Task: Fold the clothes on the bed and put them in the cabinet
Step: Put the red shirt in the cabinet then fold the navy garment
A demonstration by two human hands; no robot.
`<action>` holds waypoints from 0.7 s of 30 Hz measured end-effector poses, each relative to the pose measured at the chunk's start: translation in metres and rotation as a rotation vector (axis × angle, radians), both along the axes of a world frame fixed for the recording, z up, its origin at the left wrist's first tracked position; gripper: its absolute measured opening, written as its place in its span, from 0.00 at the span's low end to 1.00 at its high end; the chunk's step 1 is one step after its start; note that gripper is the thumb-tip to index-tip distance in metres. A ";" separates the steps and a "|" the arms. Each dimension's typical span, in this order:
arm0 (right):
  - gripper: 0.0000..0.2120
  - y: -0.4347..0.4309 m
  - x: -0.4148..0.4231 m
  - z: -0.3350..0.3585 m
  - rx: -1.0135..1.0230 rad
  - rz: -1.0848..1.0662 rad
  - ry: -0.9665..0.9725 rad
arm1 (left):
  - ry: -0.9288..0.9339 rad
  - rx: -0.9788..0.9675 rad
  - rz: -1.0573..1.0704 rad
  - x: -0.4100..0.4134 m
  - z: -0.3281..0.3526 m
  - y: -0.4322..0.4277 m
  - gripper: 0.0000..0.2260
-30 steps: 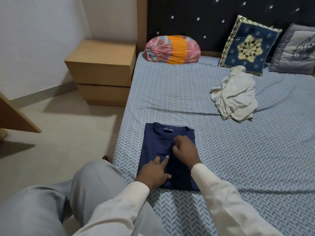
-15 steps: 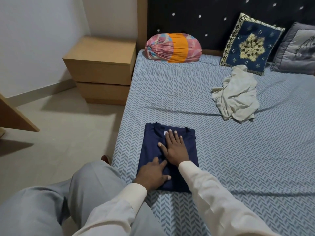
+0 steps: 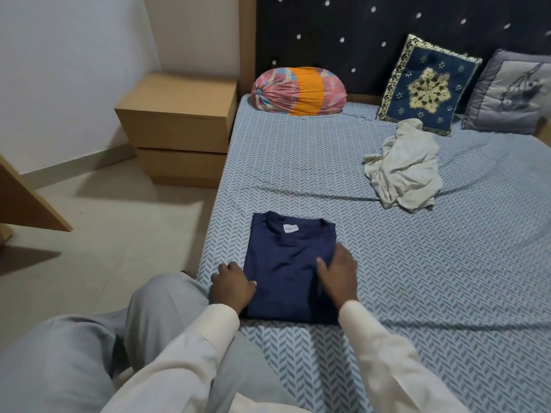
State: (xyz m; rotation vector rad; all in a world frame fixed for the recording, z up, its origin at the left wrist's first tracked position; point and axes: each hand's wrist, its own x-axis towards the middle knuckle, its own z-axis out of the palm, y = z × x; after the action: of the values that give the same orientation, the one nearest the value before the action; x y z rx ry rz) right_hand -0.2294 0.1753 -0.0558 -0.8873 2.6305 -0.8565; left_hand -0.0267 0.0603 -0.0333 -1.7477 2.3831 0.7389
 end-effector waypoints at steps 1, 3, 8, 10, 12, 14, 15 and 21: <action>0.33 0.018 0.004 -0.003 0.061 -0.050 -0.050 | -0.022 0.032 0.023 0.001 0.000 -0.001 0.27; 0.35 0.044 0.015 -0.005 0.111 -0.108 -0.121 | -0.036 0.096 0.027 0.001 -0.002 0.001 0.26; 0.37 0.069 0.028 0.002 0.061 -0.123 -0.287 | 0.032 0.203 0.054 0.002 -0.007 0.003 0.20; 0.35 0.068 0.026 0.003 0.071 -0.139 -0.362 | 0.086 0.253 0.091 0.004 -0.009 -0.002 0.18; 0.26 0.066 0.021 0.001 0.109 -0.151 -0.433 | 0.127 0.318 0.105 0.008 -0.013 -0.006 0.18; 0.22 0.066 0.014 -0.003 0.132 -0.158 -0.482 | 0.184 0.395 0.113 0.011 -0.019 -0.009 0.16; 0.21 0.064 0.009 -0.005 0.132 -0.167 -0.505 | 0.208 0.420 0.115 0.011 -0.023 -0.011 0.15; 0.13 0.053 0.002 0.002 0.057 -0.150 -0.538 | 0.342 0.462 0.194 0.009 -0.039 -0.023 0.25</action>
State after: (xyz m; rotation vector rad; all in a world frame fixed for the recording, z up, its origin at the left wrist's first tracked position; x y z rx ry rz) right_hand -0.2278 0.2287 -0.0540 -0.3752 2.2485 -0.8992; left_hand -0.0182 0.0370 -0.0728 -1.7672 1.9962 1.5806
